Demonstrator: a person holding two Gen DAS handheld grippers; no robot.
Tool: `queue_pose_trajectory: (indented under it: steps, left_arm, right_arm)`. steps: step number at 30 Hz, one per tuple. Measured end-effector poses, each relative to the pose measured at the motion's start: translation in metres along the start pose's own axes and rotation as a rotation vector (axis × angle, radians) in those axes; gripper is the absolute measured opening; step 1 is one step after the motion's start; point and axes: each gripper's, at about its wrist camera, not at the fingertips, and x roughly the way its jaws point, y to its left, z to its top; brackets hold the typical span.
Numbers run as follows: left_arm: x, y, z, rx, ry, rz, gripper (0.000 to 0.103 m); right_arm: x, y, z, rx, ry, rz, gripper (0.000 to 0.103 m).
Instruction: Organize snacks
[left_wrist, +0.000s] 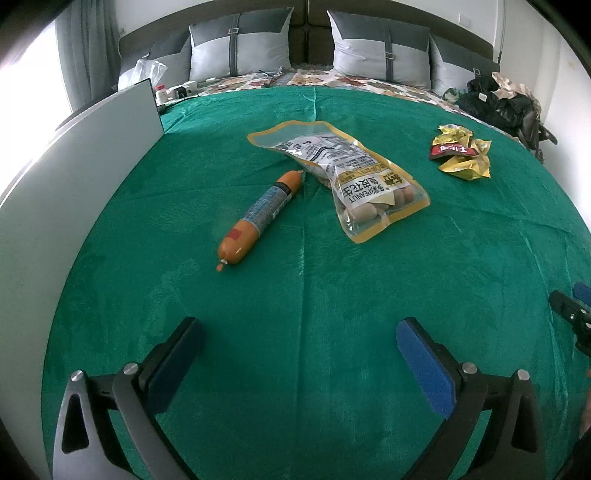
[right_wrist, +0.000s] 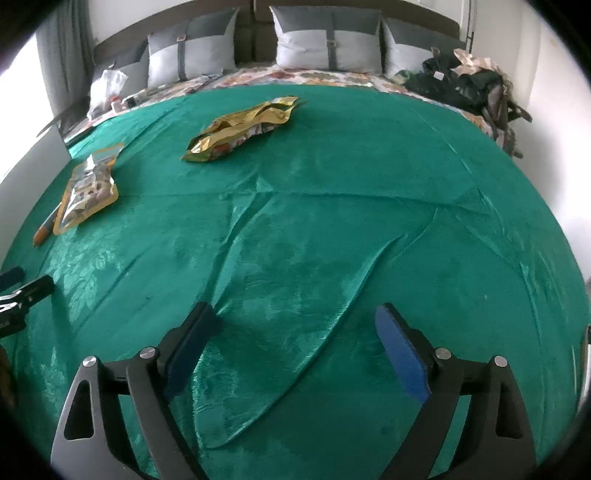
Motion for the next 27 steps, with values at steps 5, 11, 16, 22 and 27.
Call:
queue_pose_trajectory:
  steps: [5, 11, 16, 22, 27]
  left_arm:
    - [0.0000, 0.0000, 0.0000, 0.000, 0.000, 0.000, 0.103]
    - [0.0000, 0.0000, -0.0001, 0.000, 0.000, 0.000, 0.103]
    - [-0.0001, 0.0004, -0.0001, 0.000, 0.000, 0.000, 0.103]
    - [0.0001, 0.0002, -0.0001, 0.000, 0.000, 0.000, 0.103]
    - [0.0002, -0.0001, -0.0001, 0.001, 0.001, 0.001, 0.103]
  right_arm:
    - [-0.0001, -0.0003, -0.0001, 0.000, 0.000, 0.000, 0.092]
    - [-0.0001, -0.0004, -0.0001, 0.000, -0.001, 0.000, 0.092]
    - [-0.0001, -0.0004, -0.0002, 0.000, -0.001, 0.000, 0.092]
    - [0.0000, -0.0003, -0.0002, 0.000, -0.001, 0.000, 0.092]
    - [0.0000, -0.0003, -0.0002, 0.000, -0.001, 0.000, 0.093]
